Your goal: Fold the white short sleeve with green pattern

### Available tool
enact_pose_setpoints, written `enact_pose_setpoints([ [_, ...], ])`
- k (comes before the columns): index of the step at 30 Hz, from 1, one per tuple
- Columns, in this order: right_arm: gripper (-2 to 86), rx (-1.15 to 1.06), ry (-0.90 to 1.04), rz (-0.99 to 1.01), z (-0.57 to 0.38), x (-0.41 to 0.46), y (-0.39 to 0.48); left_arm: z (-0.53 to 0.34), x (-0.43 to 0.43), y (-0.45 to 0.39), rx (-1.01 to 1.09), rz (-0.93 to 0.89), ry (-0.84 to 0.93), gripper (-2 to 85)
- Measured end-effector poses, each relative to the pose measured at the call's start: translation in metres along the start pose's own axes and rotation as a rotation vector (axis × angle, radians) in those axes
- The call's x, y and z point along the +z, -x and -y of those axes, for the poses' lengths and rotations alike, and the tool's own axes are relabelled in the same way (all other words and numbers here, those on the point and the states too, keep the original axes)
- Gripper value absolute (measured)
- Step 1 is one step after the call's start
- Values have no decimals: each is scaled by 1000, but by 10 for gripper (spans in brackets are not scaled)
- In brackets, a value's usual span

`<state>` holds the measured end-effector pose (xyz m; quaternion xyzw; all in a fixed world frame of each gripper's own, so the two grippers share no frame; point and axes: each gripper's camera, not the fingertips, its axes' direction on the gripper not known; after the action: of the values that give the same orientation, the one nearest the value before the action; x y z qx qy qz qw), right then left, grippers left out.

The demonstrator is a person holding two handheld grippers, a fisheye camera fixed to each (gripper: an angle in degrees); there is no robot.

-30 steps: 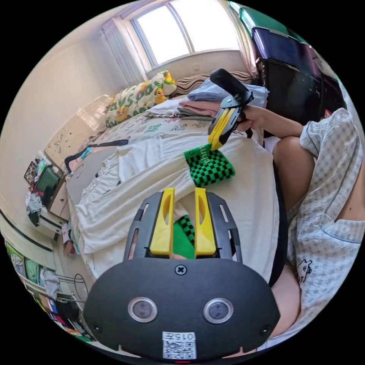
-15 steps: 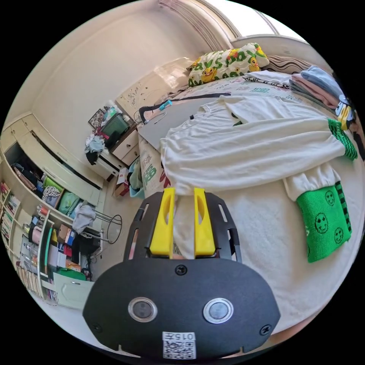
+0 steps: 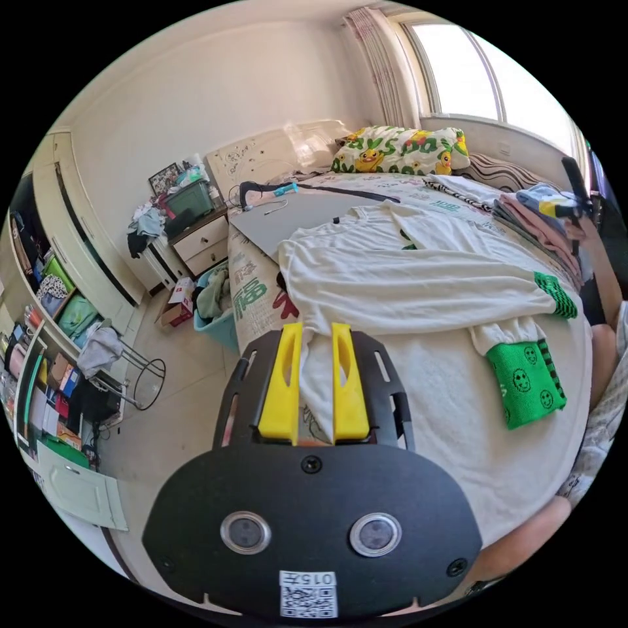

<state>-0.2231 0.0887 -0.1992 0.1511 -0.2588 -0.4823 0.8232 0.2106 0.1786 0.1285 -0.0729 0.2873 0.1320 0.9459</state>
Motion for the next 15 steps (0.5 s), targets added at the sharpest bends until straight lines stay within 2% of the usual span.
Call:
enact_pose_setpoints([
  [8, 89, 64, 150, 326, 188, 203, -57, -26, 26, 4, 93, -33, -50, 86],
  [15, 114, 96, 236, 197, 278, 332, -77, -36, 37, -3, 182, -77, -74, 66],
])
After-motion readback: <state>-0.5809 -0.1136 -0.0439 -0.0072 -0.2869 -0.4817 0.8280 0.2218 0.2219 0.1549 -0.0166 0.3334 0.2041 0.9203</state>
